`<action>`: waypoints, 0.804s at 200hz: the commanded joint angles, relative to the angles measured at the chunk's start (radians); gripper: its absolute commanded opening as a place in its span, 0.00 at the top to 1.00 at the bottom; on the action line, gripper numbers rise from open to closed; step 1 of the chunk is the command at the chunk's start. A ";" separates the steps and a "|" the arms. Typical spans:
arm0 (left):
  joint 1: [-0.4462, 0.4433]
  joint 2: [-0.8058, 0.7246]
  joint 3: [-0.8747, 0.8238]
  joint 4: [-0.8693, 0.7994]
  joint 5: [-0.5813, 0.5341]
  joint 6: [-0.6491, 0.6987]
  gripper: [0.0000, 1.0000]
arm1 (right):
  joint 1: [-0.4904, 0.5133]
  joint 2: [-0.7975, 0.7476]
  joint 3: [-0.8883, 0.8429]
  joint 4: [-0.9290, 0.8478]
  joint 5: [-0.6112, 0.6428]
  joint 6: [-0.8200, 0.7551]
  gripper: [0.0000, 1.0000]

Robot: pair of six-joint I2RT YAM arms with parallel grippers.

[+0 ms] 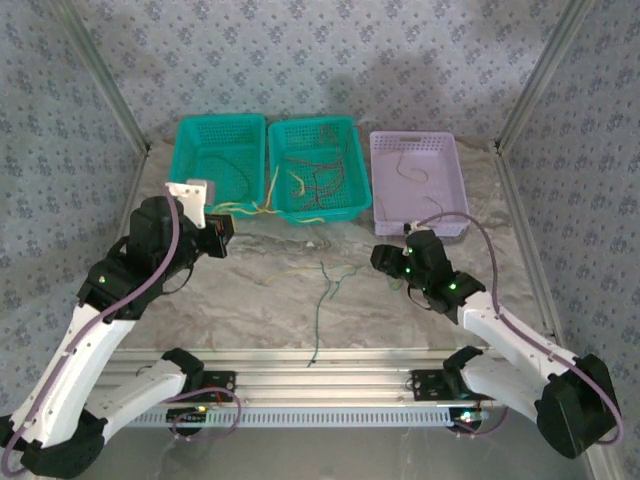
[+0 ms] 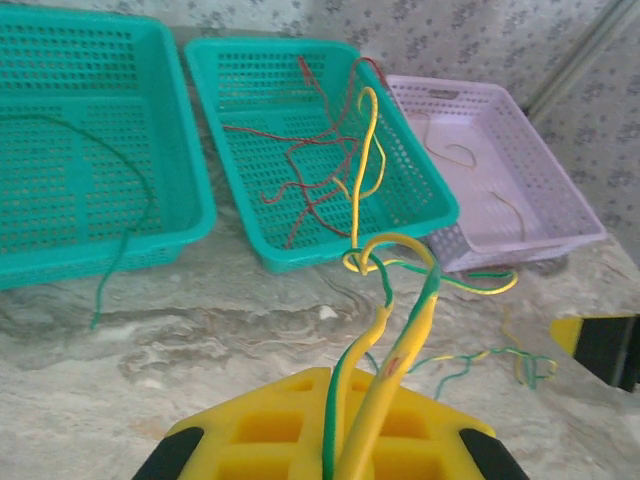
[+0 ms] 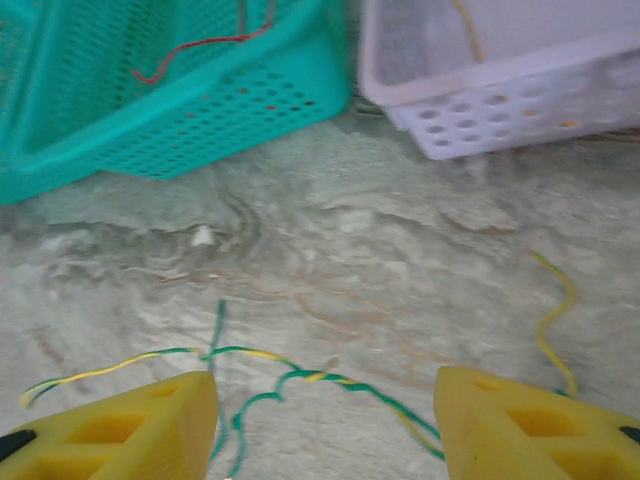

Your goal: Untangle the cables

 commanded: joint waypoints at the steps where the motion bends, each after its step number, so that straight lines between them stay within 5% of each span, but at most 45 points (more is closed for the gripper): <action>1: 0.005 0.013 0.031 0.017 0.104 -0.037 1.00 | 0.042 -0.012 0.034 0.120 -0.083 -0.009 0.39; 86: 0.005 -0.005 0.025 -0.007 0.076 -0.040 1.00 | 0.373 0.393 0.147 0.186 -0.010 -0.024 0.42; 161: 0.006 -0.058 -0.069 0.048 0.214 -0.104 1.00 | 0.354 0.346 0.125 0.543 -0.119 0.021 0.35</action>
